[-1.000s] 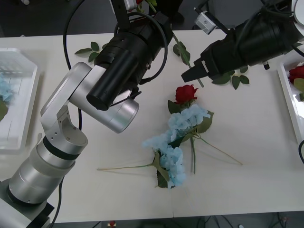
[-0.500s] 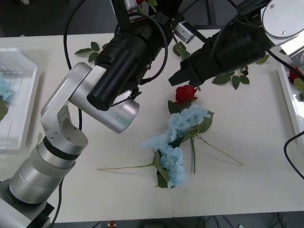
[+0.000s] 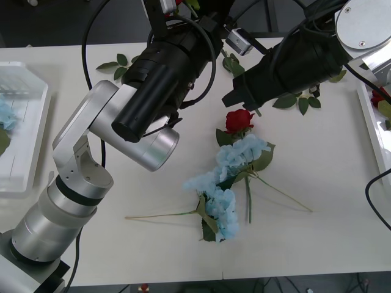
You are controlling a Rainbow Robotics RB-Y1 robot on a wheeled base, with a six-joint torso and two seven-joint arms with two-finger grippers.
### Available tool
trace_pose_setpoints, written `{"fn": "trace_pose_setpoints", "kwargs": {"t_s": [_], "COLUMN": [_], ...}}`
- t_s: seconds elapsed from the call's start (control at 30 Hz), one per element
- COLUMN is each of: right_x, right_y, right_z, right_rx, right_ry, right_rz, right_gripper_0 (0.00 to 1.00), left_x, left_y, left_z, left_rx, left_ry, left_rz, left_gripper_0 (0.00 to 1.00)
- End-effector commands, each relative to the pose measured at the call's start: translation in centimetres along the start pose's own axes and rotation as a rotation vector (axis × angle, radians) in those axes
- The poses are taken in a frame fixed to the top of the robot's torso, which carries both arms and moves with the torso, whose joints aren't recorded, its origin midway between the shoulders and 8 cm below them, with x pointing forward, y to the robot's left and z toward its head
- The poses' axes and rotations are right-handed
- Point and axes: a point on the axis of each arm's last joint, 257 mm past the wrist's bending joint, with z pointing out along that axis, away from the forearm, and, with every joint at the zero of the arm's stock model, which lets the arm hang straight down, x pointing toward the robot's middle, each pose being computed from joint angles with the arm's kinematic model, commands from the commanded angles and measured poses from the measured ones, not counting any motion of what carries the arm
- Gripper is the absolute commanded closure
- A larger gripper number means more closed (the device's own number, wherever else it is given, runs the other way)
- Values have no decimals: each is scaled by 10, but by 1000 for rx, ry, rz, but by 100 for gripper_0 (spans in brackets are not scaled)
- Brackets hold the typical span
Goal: Place the red flowers into the right box and the blue flowers into the left box. If a person shows an open palm, hand one flower to the person first, then continue sorting.
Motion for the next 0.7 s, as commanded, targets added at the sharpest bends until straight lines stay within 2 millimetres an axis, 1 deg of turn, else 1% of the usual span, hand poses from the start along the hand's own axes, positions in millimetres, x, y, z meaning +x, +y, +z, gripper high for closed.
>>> {"fn": "trace_pose_setpoints", "kwargs": {"t_s": [0.03,0.13,0.23,0.43,0.5,0.57,0.6,0.63,0.67,0.7], "right_x": [-26,-24,-18,2,14,25,29,38,43,55], "right_y": [9,1,-14,-44,-67,-93,-101,-116,-124,-137], "right_z": [-7,-13,-25,-49,-65,-88,-96,-112,-121,-136], "right_rx": [13,34,71,119,165,207,223,253,271,293], "right_ry": [-28,-26,-18,18,33,33,34,33,36,46], "right_rz": [-26,-18,-9,56,97,168,185,222,240,282], "right_gripper_0": [100,100,100,100,100,100,100,100,100,100], "left_x": [1,1,1,1,1,1,1,1,1,1], "left_y": [-19,-19,-19,-19,-19,-19,-19,-19,-19,-19], "left_z": [-4,-4,-4,-4,-4,-4,-4,-4,-4,-4], "left_rx": [35,35,35,35,35,35,35,35,35,35], "left_ry": [-11,-11,-11,-11,-11,-11,-11,-11,-11,-11], "left_rz": [-15,-15,-15,-15,-15,-15,-15,-15,-15,-15], "left_gripper_0": [0,0,0,0,0,0,0,0,0,0]}}
